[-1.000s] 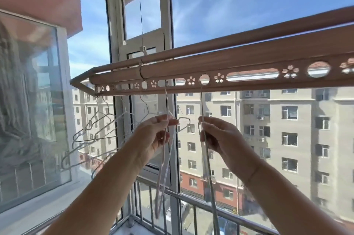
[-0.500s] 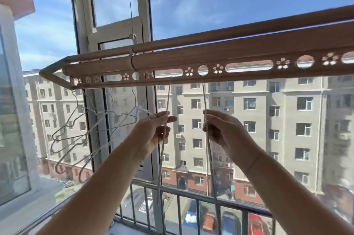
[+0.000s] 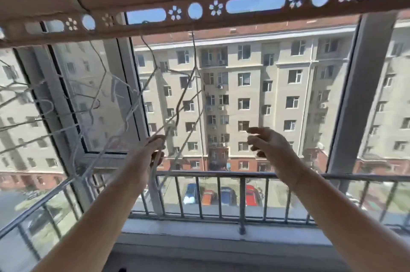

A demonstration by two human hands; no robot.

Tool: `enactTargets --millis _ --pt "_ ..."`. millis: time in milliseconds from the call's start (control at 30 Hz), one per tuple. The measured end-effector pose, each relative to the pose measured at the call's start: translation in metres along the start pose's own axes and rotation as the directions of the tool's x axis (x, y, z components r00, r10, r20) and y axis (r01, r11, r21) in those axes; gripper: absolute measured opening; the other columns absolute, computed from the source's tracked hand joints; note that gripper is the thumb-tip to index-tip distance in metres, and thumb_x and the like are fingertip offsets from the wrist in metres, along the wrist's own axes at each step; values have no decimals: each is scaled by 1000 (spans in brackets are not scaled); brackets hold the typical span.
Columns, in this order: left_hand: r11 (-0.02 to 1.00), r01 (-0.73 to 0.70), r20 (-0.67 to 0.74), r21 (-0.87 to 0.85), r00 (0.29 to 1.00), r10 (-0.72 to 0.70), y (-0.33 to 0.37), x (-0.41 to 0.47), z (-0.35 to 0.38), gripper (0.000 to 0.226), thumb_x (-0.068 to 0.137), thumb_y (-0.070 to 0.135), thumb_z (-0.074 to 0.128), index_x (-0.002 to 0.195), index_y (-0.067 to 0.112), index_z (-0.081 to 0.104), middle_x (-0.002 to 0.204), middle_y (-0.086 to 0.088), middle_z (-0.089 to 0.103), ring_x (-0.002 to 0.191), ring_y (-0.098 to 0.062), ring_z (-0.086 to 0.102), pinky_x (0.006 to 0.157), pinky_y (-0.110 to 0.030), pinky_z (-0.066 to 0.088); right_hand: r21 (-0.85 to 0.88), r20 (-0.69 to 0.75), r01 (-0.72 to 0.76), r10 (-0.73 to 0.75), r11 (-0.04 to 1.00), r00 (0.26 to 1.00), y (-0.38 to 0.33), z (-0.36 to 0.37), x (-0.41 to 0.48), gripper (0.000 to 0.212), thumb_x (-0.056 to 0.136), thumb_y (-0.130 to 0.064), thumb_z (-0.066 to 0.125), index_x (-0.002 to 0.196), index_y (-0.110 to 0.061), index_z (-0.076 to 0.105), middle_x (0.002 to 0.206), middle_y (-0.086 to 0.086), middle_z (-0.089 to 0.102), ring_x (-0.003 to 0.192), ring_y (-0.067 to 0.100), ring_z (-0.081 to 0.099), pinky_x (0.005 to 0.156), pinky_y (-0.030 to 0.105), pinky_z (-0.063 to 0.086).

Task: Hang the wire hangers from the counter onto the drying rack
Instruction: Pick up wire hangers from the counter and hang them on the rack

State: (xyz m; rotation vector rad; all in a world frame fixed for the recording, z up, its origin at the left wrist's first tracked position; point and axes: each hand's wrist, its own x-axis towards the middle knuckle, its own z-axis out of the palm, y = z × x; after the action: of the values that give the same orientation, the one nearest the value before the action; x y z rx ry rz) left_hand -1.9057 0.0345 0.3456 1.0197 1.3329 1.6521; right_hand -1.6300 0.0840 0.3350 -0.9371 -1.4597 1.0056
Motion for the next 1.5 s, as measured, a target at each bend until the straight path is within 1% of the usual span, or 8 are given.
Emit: enactTargets --millis 167,267,367,533,800,967,1167,1500 --pt "975 123 257 183 952 -168 -80 -21 35 13 92 16 56 102 16 64 89 -1 67 87 -18 59 71 -28 42 -121 -55 -84 78 989 995 35 -52 -36 38 85 -16 64 122 -12 56 109 8 63 98 16 59 70 14 47" --pt "948 21 448 317 878 -169 -110 -39 75 29 90 22 60 118 18 60 112 0 66 107 -18 57 81 -26 43 -222 -93 -98 79 970 993 46 -87 -59 54 81 -22 70 130 -12 49 117 5 56 107 14 53 73 9 43" --pt "928 -79 588 364 792 -163 -125 -58 126 45 87 24 64 130 19 51 123 4 59 113 -11 54 84 -16 44 -315 -160 -128 81 940 984 61 -130 -81 74 75 -31 75 138 -13 41 129 2 49 120 14 46 96 19 38" --pt "905 -211 739 370 657 -149 -149 -98 222 60 81 27 71 135 23 46 129 5 55 121 -11 49 104 -35 40 -427 -295 -205 78 881 952 75 -215 -131 82 70 -41 76 139 -18 38 138 -1 42 130 14 38 109 31 31" --pt "907 -292 862 304 491 -130 -174 -213 389 59 80 18 72 133 16 47 124 3 55 117 -10 49 95 -23 35 -316 -546 -413 193 854 816 80 -379 -238 69 79 -24 72 138 -20 36 140 9 41 129 21 39 101 31 37" --pt "913 -311 907 262 403 -123 -188 -290 487 58 79 23 73 132 16 49 126 0 57 119 -13 50 104 -30 38 -298 -660 -485 190 822 727 78 -481 -311 67 79 -24 72 136 -20 38 135 10 44 126 20 43 101 37 40" --pt "926 -310 947 218 298 -123 -205 -382 596 53 80 19 73 128 17 51 124 1 58 117 -12 51 92 -21 34 -276 -758 -533 160 800 633 65 -585 -389 68 79 -22 72 138 -16 37 138 9 43 126 18 42 94 25 35" --pt "928 -348 991 131 66 -115 -227 -469 763 57 80 23 72 132 20 49 129 4 56 122 -10 49 95 -21 35 -177 -913 -596 95 783 397 66 -727 -466 62 79 -22 71 133 -18 41 130 3 46 116 13 44 94 24 36"
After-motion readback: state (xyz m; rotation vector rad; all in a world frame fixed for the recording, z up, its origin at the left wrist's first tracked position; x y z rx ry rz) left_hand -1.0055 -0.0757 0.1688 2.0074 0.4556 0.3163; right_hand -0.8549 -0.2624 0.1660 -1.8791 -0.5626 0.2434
